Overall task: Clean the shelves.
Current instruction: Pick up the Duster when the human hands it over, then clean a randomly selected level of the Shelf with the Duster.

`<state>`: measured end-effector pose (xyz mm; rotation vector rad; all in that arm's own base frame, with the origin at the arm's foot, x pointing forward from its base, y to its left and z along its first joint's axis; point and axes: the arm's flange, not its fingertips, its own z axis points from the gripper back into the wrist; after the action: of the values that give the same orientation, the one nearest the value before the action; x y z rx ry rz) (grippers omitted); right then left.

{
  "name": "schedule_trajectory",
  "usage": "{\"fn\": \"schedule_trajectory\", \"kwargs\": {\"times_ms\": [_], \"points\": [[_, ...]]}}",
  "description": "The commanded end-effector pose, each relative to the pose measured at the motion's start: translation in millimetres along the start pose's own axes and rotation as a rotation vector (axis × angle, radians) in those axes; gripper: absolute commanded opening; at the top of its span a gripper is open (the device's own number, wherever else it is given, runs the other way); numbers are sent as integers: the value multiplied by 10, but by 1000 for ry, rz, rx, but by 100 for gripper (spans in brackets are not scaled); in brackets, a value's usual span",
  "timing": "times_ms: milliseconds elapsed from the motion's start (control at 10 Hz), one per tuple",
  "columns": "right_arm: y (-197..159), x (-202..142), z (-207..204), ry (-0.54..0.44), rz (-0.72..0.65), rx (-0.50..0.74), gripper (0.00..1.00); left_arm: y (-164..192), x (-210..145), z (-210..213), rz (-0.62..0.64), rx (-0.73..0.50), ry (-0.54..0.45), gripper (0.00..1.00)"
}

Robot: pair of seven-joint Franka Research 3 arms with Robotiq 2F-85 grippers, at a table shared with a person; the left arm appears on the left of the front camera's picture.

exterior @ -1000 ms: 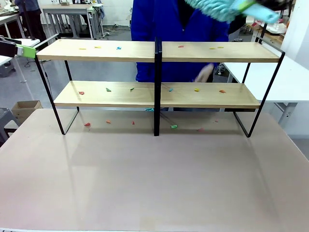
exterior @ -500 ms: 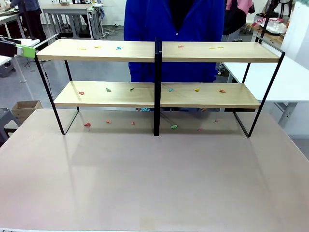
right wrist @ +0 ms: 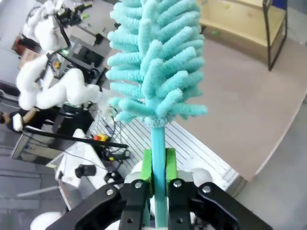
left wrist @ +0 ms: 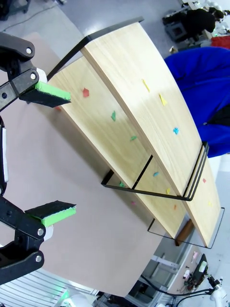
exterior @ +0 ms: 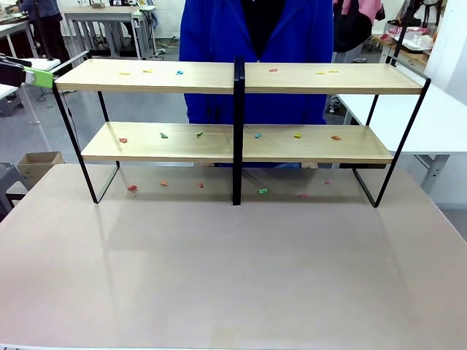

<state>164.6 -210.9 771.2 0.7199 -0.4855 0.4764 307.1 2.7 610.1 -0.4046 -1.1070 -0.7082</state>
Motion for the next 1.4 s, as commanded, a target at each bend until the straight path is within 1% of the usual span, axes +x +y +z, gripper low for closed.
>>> {"fn": "schedule_trajectory", "kwargs": {"times_ms": [0,1300], "points": [[45,133,-81,3,-45,24,0,-52,-59,-18,11,10,2,100],[45,133,-81,3,-45,24,0,-52,-59,-18,11,10,2,100]]}}
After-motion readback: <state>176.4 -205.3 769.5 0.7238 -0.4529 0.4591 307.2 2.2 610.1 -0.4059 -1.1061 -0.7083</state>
